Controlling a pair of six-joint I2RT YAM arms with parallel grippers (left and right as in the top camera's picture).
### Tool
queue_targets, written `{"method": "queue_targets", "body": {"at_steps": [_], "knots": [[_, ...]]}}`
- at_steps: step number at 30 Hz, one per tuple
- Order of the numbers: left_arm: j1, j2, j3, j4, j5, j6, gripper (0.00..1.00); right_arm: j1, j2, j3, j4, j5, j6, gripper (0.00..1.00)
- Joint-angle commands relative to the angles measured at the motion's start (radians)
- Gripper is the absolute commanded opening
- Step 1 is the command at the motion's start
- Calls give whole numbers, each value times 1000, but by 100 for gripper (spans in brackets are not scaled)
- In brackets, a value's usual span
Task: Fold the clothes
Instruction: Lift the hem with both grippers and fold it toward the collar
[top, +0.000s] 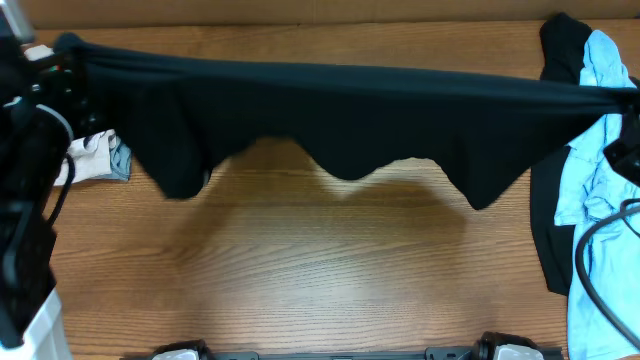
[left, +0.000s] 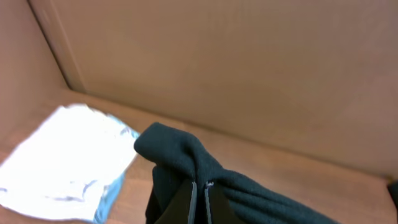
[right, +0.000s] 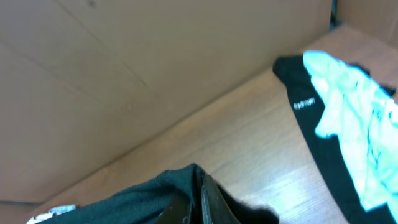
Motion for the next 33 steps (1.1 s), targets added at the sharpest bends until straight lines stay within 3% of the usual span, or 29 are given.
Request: {"method": "queue_targets", "body": {"at_steps": [1, 12, 18, 23, 29, 33], "knots": [[27, -1, 93, 15, -286, 23, 4, -47, 9, 31, 26, 231, -45, 4], [27, 147, 106, 196, -221, 82, 4, -47, 315, 31, 250, 192, -89, 4], [27, 309, 112, 516, -141, 121, 4, -47, 454, 31, 576, 37, -150, 4], [27, 334, 187, 639, -129, 166, 4, -58, 451, 50, 741, 31, -157, 4], [27, 338, 226, 650, -156, 234, 4, -73, 469, 51, 765, 30, -156, 4], [26, 373, 225, 573, -161, 279, 4, -73, 509, 50, 671, 27, -156, 4]]}}
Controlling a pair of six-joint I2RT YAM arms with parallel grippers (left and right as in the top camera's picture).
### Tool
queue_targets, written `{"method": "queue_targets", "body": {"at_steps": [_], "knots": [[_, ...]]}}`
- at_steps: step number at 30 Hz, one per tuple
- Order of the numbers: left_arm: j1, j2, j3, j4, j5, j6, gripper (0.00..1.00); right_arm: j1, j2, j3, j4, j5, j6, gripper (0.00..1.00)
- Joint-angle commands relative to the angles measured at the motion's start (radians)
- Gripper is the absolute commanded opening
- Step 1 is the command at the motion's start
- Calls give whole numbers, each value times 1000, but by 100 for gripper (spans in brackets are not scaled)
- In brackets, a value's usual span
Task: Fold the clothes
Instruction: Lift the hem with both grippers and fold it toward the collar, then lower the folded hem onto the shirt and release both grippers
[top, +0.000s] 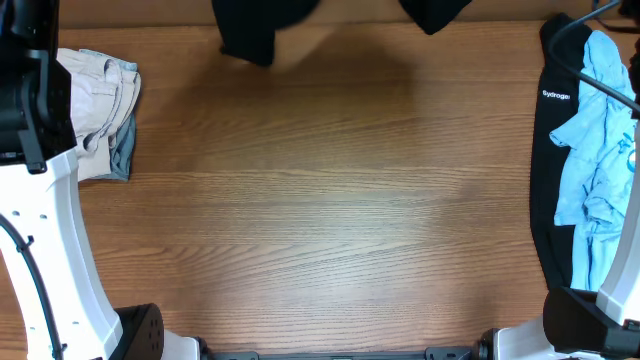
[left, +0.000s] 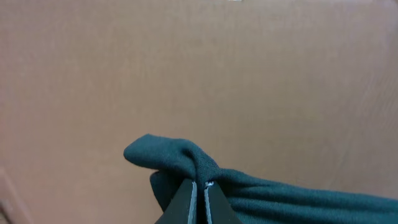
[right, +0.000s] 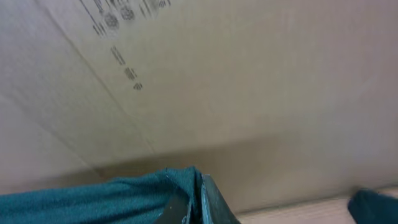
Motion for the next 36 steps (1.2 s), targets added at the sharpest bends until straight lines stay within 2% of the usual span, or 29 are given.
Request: {"method": "queue_targets", "body": {"at_steps": [1, 6, 11, 16, 19, 23, 27, 34, 36], "knots": [[52, 39, 19, -86, -203, 66, 4, -80, 58, 13, -77, 171, -12, 4], [51, 126, 19, -422, -196, 47, 4, -80, 136, 13, -280, 170, -41, 4], [53, 171, 19, -712, -182, -131, 4, -80, 168, 10, -514, 156, -62, 4], [53, 177, 17, -969, -87, -145, 4, -80, 168, 7, -722, 107, -65, 4], [51, 177, 5, -1114, -91, -137, 4, -80, 167, 7, -848, 107, -65, 4], [47, 129, -115, -1123, -34, -111, 4, -80, 147, -11, -941, 106, -59, 4], [46, 32, -336, -1119, -29, -119, 4, -79, 21, -156, -938, 108, -30, 4], [44, -209, -757, -1051, -10, -194, 4, -80, -362, -780, -862, 111, 5, 4], [44, -276, -853, -1041, 24, -230, 4, -80, -416, -907, -853, 111, 28, 4]]}}
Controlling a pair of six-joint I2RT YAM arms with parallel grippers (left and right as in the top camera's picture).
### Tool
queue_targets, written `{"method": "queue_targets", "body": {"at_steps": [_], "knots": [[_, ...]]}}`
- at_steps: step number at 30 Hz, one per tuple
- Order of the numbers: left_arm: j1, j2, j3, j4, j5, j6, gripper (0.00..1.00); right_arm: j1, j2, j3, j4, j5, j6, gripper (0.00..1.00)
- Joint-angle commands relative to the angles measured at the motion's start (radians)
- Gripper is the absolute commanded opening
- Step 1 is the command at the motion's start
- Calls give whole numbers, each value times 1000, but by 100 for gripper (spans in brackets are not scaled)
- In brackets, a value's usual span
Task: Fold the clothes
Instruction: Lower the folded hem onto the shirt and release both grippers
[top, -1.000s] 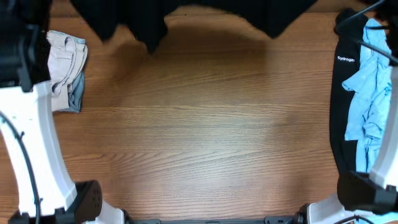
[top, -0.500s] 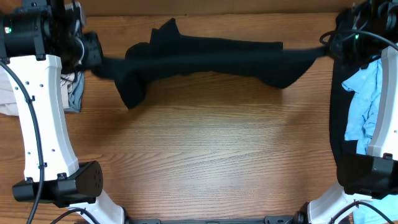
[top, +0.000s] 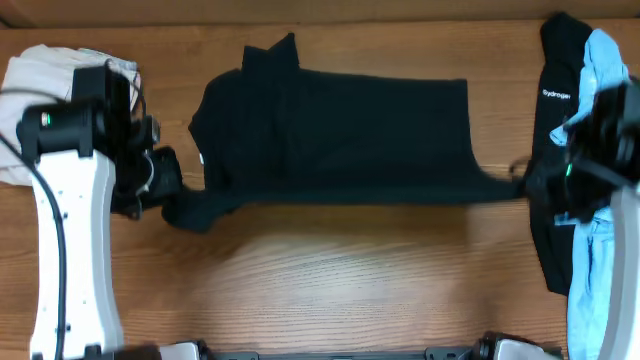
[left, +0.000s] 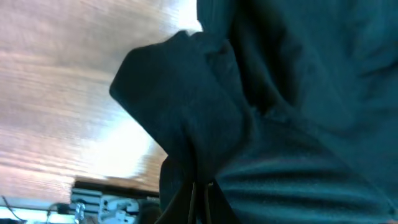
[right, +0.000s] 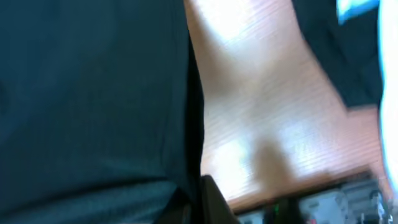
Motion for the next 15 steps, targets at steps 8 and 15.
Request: {"method": "queue_targets", "body": {"at_steps": [8, 15], "knots": [[17, -296, -511, 114, 84, -178, 4, -15, -140, -322, 92, -13, 97, 4], [17, -229, -579, 435, 80, -177, 4, -15, -110, -382, 212, -13, 117, 4]]}}
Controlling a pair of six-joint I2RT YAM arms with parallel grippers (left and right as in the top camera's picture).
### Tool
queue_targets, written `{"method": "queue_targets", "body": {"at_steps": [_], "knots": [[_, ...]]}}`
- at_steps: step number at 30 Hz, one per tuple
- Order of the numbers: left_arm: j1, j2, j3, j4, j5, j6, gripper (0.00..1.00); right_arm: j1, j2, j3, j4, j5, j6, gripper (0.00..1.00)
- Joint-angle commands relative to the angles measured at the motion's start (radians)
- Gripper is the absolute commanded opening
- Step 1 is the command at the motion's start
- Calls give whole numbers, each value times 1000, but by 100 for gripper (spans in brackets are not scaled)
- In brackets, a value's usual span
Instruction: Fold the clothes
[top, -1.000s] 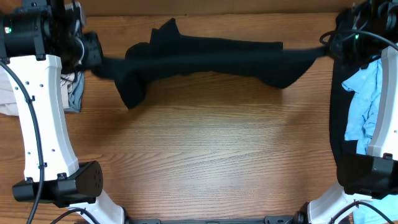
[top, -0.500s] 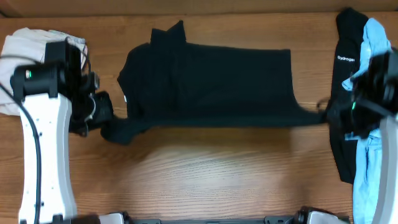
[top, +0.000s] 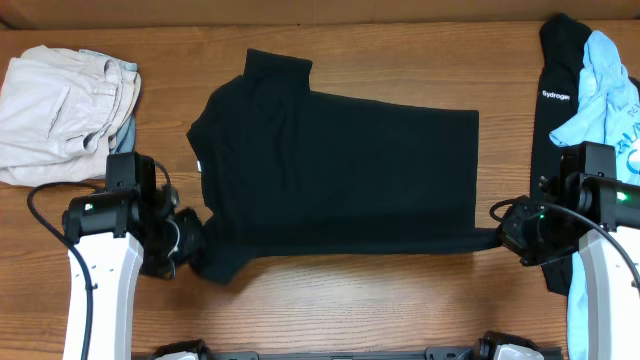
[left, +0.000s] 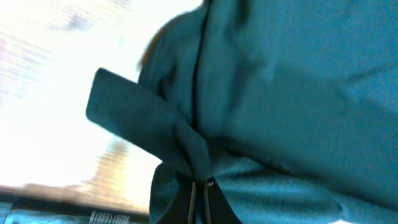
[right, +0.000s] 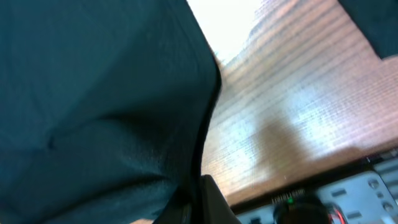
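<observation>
A black T-shirt (top: 335, 170) lies spread flat across the middle of the wooden table, its near edge towards the front. My left gripper (top: 185, 240) is shut on the shirt's near-left corner, where a sleeve (left: 140, 127) bunches up. At the near-right corner my right gripper (top: 505, 235) is shut on the hem (right: 199, 146). Both wrist views show dark cloth pinched between closed fingers just above the wood.
A folded beige and grey stack (top: 65, 100) sits at the back left. A heap of light blue and black clothes (top: 590, 100) lies along the right edge. A cardboard wall runs along the back. Bare wood (top: 350, 300) fills the front.
Both grippers have moved nearer the front edge with the shirt's corners. The shirt now lies flatter and reaches further forward. Both grips are unchanged.
First the shirt hung stretched between my two grippers across the back of the table. Then it was almost out of the overhead view, with only its lower edges showing. Later it lay on the table, and now it is spread flatter.
</observation>
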Motion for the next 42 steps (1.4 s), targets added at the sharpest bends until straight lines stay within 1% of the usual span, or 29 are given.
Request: {"method": "queue_targets", "body": {"at_steps": [1, 5, 10, 13, 16, 18, 19, 21, 22, 24, 27, 31, 33, 34, 35, 36, 37, 40, 41, 42], "knots": [[7, 49, -3, 137, -41, -21, 4, -9, 19, -34, 75, 4, 17, 4], [7, 111, -3, 286, -149, -5, 4, -8, 79, -47, 220, 4, 17, 4], [-4, 219, -3, 432, -155, 9, 4, -8, 174, -49, 303, 5, 12, 4], [-21, 284, -3, 518, -154, 65, 4, -8, 233, -54, 341, 5, 12, 4], [-40, 338, -3, 615, -155, 77, 4, -8, 275, -64, 384, 5, -5, 4], [-57, 374, -3, 697, -156, 96, 6, -8, 304, -72, 414, 7, -11, 4], [-64, 389, -3, 734, -159, 106, 9, -8, 312, -74, 423, 8, -14, 4], [-72, 408, -3, 782, -159, 113, 10, -8, 327, -74, 439, 13, -14, 4], [-76, 420, -3, 808, -159, 113, 13, -8, 335, -74, 450, 16, -14, 4], [-80, 438, -3, 848, -159, 113, 15, -8, 345, -74, 466, 16, -14, 4], [-84, 455, -3, 887, -159, 113, 19, -8, 354, -74, 486, 16, -14, 4], [-86, 458, -3, 909, -176, 113, 20, -8, 354, -74, 513, 15, -18, 4], [-86, 458, -3, 920, -177, 113, 21, -8, 354, -74, 518, 15, -18, 19], [-86, 458, -3, 924, -177, 113, 24, -8, 354, -74, 522, 15, -18, 33], [-86, 458, -3, 927, -177, 113, 25, -8, 354, -74, 526, 15, -18, 44], [-86, 458, -3, 927, -177, 113, 27, -8, 354, -74, 533, 14, -22, 61], [-86, 458, -1, 928, -177, 114, 28, -8, 354, -74, 542, 11, -22, 74], [-86, 457, 28, 887, -156, 141, 28, -8, 354, -64, 556, -35, -50, 82], [-92, 457, 111, 776, -111, 208, 25, -8, 354, -30, 547, -69, -64, 82], [-97, 457, 145, 737, -103, 225, 25, -8, 354, -8, 538, -85, -76, 82]]}}
